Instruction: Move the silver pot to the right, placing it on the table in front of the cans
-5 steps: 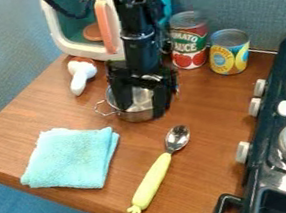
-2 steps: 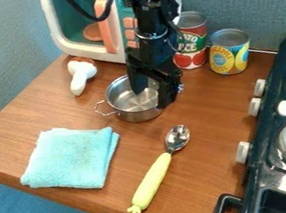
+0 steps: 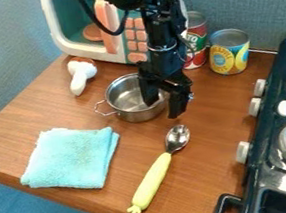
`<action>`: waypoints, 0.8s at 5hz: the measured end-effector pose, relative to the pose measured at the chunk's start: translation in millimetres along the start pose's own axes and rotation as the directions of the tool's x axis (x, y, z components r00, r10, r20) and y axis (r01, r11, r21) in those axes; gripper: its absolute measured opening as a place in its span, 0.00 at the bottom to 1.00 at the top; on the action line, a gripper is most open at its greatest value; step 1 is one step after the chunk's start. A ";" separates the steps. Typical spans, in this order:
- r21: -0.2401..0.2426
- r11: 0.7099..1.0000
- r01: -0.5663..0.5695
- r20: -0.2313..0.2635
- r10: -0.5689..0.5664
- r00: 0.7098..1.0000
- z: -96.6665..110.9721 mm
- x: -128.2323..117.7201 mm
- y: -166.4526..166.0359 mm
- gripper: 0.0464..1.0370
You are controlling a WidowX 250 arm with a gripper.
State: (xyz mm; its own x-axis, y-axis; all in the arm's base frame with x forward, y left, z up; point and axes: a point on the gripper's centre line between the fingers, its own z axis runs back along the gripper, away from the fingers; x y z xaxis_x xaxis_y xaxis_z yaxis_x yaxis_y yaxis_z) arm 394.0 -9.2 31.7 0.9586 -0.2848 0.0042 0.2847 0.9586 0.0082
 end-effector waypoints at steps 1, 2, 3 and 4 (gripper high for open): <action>-0.002 1.000 -0.011 -0.019 0.011 1.000 -6.6 0.3 0.5 0.78; 0.012 1.000 -0.020 -0.038 0.021 0.999 -4.5 -1.9 3.5 0.45; 0.026 0.999 -0.032 -0.043 0.033 0.999 -2.9 -3.2 4.9 0.20; 0.038 0.998 -0.046 -0.049 0.048 0.998 3.0 -5.7 7.0 0.08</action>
State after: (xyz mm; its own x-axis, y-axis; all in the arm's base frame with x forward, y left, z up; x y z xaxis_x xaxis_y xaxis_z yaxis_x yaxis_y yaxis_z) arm 390.6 -0.9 34.7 0.9704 -0.2376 -0.0440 0.2395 0.9698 0.0464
